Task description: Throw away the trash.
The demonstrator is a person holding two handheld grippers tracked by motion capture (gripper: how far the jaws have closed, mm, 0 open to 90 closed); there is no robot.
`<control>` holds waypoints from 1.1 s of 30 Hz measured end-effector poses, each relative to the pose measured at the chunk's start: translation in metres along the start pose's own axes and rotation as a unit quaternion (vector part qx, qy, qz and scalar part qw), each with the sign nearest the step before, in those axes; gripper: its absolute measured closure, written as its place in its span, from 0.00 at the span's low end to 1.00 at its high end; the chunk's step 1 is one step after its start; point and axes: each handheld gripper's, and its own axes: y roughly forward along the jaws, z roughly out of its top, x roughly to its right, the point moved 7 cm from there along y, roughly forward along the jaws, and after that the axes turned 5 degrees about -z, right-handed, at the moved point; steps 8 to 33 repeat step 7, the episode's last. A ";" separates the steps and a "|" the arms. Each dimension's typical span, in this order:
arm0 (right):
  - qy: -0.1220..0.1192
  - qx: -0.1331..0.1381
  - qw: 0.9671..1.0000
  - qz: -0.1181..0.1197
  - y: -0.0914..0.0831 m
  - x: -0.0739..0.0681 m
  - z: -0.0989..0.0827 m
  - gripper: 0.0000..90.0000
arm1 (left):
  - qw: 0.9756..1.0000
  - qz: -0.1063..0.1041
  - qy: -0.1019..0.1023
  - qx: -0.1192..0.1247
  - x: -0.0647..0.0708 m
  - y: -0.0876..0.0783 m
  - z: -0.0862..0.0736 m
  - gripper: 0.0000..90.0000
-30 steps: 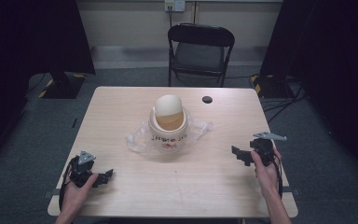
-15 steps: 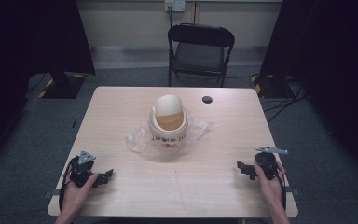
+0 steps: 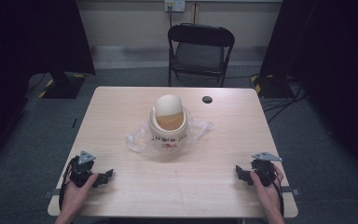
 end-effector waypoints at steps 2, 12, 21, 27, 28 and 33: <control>0.000 0.007 1.000 -0.002 0.000 0.000 0.000 0.14 | 1.000 0.000 0.000 0.000 0.000 0.000 0.000 0.00; -0.001 0.006 1.000 -0.003 0.000 0.000 0.000 0.14 | 1.000 0.000 0.000 0.000 0.000 0.000 0.000 0.00; -0.001 0.006 1.000 -0.003 0.000 0.000 0.000 0.14 | 1.000 0.000 0.000 0.000 0.000 0.000 0.000 0.00; -0.001 0.006 1.000 -0.003 0.000 0.000 0.000 0.14 | 1.000 0.000 0.000 0.000 0.000 0.000 0.000 0.00; -0.001 0.006 1.000 -0.003 0.000 0.000 0.000 0.14 | 1.000 0.000 0.000 0.000 0.000 0.000 0.000 0.00; -0.001 0.006 1.000 -0.003 0.000 0.000 0.000 0.14 | 1.000 0.000 0.000 0.000 0.000 0.000 0.000 0.00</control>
